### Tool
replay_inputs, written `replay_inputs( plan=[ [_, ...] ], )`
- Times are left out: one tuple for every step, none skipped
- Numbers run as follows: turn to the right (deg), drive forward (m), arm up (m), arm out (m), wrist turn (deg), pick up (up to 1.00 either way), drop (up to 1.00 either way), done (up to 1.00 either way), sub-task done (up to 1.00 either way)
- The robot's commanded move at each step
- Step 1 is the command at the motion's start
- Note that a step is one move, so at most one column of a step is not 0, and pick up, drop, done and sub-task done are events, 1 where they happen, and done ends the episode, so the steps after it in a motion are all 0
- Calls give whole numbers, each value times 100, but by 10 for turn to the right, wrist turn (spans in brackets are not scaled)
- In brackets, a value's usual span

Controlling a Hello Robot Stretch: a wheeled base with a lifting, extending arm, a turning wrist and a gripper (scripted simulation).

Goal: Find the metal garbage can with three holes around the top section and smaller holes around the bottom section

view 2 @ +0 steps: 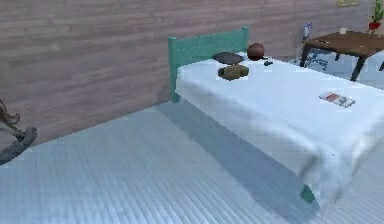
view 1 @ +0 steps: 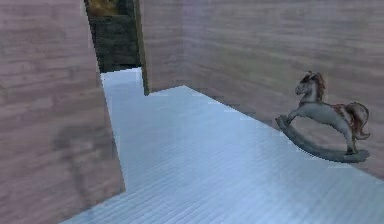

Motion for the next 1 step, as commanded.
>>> replay_inputs(
  plan=[
    [0,100,0,0,0,0,0,0,0]
  ],
)
